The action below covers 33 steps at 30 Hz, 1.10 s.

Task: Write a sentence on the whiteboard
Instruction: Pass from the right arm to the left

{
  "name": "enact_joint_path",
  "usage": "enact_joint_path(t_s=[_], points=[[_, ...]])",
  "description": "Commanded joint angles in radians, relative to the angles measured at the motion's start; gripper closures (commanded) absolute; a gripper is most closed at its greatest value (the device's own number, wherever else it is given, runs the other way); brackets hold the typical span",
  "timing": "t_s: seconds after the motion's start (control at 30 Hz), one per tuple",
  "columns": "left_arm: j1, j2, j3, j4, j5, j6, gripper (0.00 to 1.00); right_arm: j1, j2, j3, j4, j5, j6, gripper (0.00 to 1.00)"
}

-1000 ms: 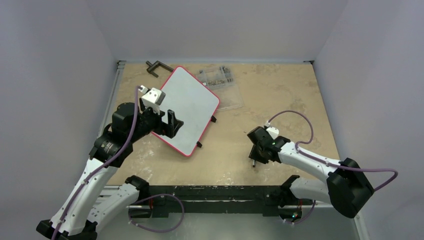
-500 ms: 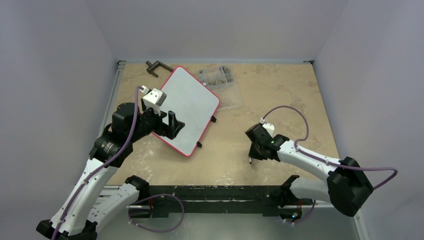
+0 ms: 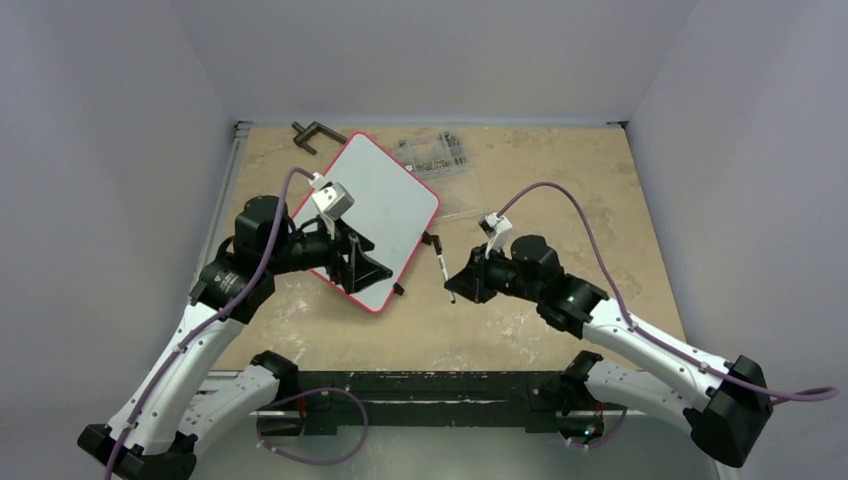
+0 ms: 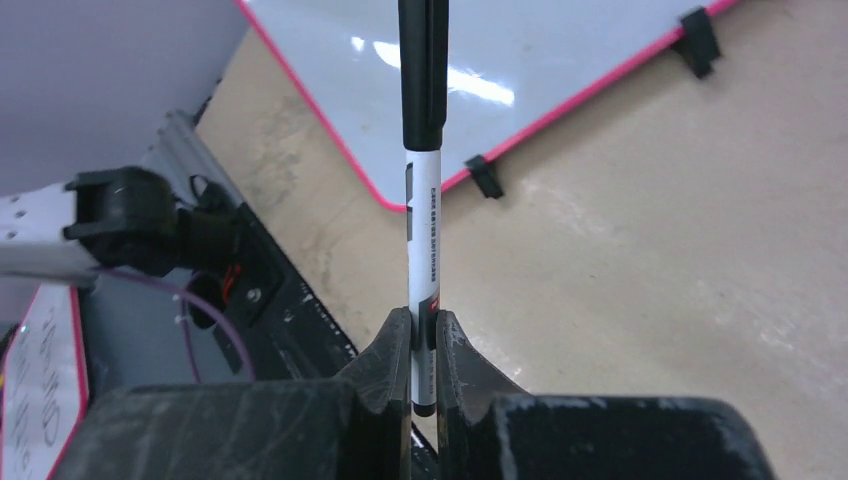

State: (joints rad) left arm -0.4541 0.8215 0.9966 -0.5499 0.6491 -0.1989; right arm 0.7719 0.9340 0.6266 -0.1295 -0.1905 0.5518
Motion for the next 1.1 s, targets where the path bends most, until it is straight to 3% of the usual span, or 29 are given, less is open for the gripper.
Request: enact_joint_path(t_s=[0.0, 0.3, 0.47, 1.07], points=[[-0.006, 0.008, 0.010, 0.077, 0.202, -0.030, 0.22, 0.024, -0.038, 0.036, 0.168, -0.192, -0.133, 1.00], [-0.006, 0.087, 0.028, 0.104, 0.330, -0.079, 0.37, 0.049, -0.021, 0.100, 0.189, -0.366, -0.248, 1.00], [-0.006, 0.109, 0.032, 0.111, 0.352, -0.090, 0.39, 0.064, 0.010, 0.132, 0.186, -0.422, -0.287, 1.00], [-0.006, 0.136, 0.039, 0.098, 0.383, -0.081, 0.65, 0.113, 0.071, 0.196, 0.094, -0.438, -0.385, 1.00]])
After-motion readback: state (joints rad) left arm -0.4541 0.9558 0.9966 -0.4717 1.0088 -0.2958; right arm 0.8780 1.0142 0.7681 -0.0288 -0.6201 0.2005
